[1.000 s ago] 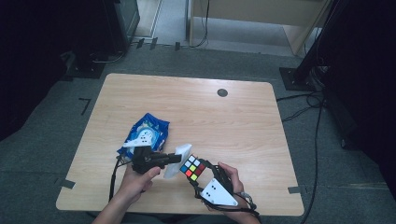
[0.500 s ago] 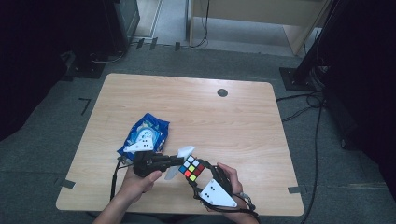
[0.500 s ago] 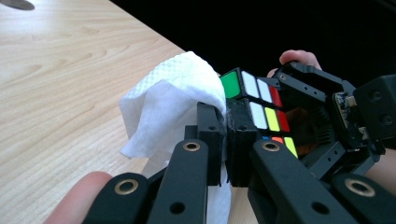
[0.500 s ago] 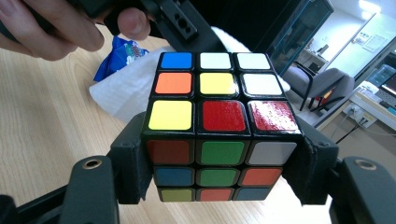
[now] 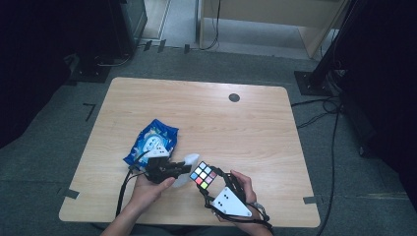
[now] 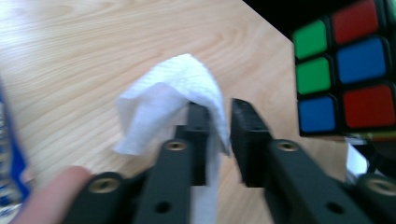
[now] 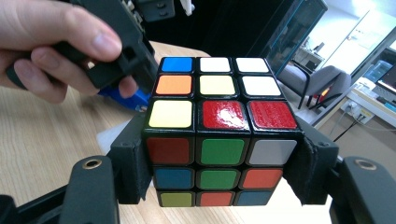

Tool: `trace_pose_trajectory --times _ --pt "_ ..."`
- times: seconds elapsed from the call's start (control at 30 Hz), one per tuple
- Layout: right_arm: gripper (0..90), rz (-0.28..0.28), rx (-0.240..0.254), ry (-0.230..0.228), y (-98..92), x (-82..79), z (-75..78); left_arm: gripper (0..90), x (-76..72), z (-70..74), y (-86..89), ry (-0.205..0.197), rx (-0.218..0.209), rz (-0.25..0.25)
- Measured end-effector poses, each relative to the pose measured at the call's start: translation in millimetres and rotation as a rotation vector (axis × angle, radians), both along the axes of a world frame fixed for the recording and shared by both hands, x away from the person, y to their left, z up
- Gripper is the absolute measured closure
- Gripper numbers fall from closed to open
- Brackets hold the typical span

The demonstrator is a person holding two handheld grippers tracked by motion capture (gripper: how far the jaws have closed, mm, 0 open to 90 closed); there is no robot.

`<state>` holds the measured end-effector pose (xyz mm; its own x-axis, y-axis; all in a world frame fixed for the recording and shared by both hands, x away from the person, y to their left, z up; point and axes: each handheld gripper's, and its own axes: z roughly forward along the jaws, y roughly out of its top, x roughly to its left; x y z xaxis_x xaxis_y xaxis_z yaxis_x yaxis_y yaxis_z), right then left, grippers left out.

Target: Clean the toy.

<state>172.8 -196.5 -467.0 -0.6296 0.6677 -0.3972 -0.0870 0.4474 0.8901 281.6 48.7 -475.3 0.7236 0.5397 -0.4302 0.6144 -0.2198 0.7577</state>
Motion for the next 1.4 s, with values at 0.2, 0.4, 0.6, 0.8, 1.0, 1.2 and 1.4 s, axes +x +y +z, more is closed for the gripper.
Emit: trace_pose_trajectory --times 0.2,0.4,0.6,0.8,1.0,1.2,1.4 --pt "34.8 -0.026 -0.027 0.007 0.7 3.7 -4.7 40.7 -6.1 27.2 5.0 -0.022 -0.053 0.024" --pt "34.8 -0.045 -0.042 0.011 2.4 6.5 -7.8 21.4 -24.4 52.8 -10.4 -0.054 -0.038 -0.030" --pt "34.8 -0.046 -0.052 0.014 6.9 7.0 -9.8 19.1 -38.1 60.0 -32.2 -0.092 0.104 -0.044" --pt "34.7 -0.043 -0.082 0.011 14.9 6.1 -13.1 20.0 -39.3 51.5 -47.4 -0.070 0.185 -0.058" --pt "34.7 -0.032 -0.105 0.004 23.8 4.6 -15.2 23.8 -37.9 44.7 -53.0 -0.043 0.224 -0.063" --pt "34.7 -0.040 -0.127 -0.002 25.9 4.0 -17.2 28.3 -36.7 41.6 -51.6 -0.046 0.238 -0.088" --pt "34.6 -0.044 -0.148 -0.024 26.7 1.7 -17.2 34.4 -35.0 39.8 -46.1 -0.045 0.187 -0.121"
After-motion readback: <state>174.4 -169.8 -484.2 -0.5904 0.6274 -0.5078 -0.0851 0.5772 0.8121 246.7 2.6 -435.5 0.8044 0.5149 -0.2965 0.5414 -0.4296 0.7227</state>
